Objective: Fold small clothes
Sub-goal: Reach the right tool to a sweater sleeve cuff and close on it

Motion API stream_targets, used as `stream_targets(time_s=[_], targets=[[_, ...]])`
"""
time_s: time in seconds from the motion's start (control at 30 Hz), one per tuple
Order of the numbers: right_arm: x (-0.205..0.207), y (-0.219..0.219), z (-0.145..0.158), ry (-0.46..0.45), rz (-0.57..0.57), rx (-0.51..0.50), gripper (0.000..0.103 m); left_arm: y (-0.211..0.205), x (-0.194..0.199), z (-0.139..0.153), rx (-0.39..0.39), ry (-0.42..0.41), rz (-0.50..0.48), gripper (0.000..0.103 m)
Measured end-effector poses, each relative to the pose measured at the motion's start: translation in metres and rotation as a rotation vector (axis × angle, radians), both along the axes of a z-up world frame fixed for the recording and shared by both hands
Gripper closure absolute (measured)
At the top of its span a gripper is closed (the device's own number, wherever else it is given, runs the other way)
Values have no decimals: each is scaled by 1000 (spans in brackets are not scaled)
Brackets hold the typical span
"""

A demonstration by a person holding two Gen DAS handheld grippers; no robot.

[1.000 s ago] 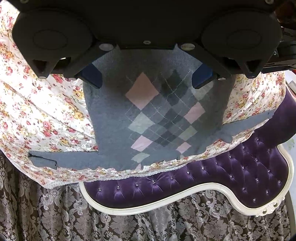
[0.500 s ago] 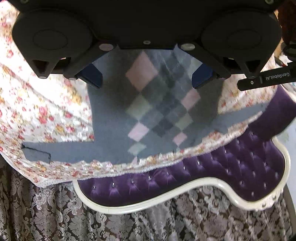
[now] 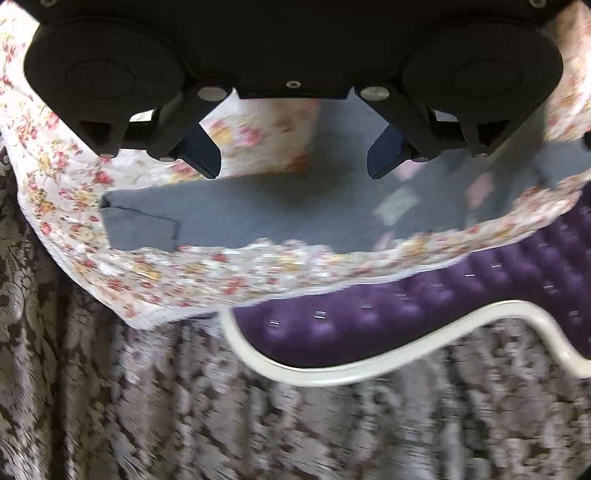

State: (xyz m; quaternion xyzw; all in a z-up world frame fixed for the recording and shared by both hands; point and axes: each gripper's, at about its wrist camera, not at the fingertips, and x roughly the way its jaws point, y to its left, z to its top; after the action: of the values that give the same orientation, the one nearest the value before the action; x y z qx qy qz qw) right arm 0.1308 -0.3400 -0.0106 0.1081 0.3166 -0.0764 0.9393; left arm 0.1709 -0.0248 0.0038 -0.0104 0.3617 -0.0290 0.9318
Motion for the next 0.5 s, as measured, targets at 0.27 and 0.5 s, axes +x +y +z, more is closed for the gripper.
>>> stream_targets(time_s=[0.27,0.5], targets=[[50,-74,-59,49,-128,-32,43,0,26,-60,18,32,-13,27],[83,-109,-81,20,-193,-121,43,-2,26,-96,77,43,-14,22]])
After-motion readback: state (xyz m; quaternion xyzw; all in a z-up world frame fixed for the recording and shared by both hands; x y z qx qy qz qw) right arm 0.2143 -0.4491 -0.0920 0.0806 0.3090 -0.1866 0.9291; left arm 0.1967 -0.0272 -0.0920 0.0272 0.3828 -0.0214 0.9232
